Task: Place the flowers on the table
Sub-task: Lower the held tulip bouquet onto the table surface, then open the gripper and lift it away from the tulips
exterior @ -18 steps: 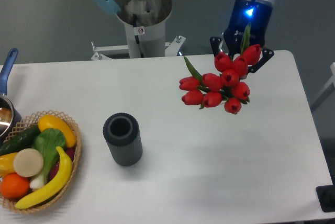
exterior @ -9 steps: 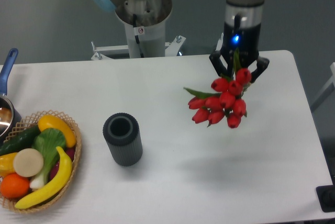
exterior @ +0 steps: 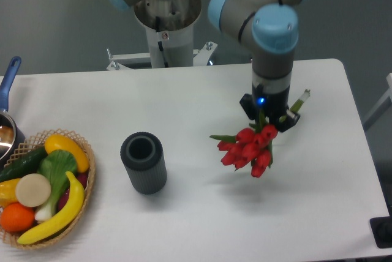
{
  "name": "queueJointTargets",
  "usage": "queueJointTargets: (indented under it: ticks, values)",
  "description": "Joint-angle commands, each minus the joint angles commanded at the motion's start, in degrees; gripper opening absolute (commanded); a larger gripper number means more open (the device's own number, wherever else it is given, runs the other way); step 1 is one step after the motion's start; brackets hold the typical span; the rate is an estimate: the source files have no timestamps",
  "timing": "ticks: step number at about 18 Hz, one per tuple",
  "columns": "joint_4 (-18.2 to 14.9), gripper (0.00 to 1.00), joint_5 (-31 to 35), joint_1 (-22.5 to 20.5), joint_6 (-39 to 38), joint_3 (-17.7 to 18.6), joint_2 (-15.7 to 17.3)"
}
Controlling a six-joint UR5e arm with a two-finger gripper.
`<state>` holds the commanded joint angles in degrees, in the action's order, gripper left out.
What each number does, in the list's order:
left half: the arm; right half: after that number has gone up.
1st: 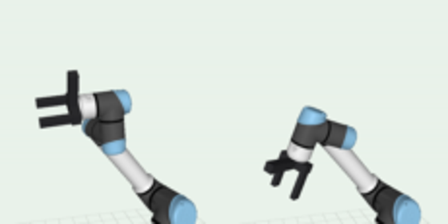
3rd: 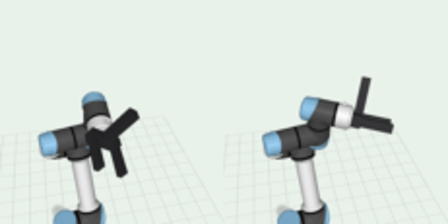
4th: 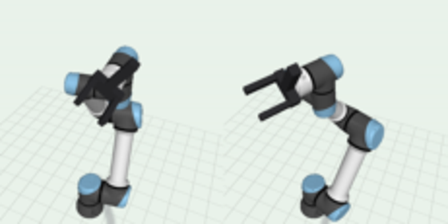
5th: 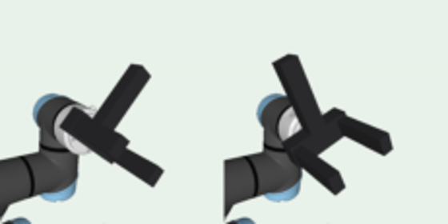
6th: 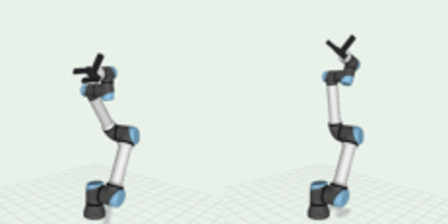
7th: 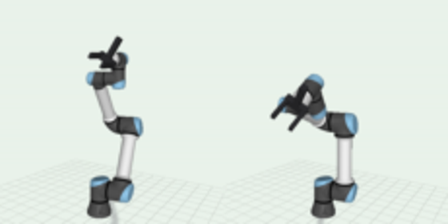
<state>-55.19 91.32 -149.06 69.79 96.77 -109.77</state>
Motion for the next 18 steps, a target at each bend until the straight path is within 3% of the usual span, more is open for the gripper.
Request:
queueJointTargets:
  ticks: [7, 11, 16, 18]
  values:
    - [0.1, 0.31, -0.2, 0.6, 0.1, -0.2, -4.6]
    - [0.0, 0.40, -0.4, 0.6, 0.1, -1.3, -5.5]
    - [0.2, 1.00, -0.4, 0.6, 1.5, -3.0, -5.6]
    - [1.0, 1.00, -0.4, 0.4, 1.6, -3.2, -4.8]
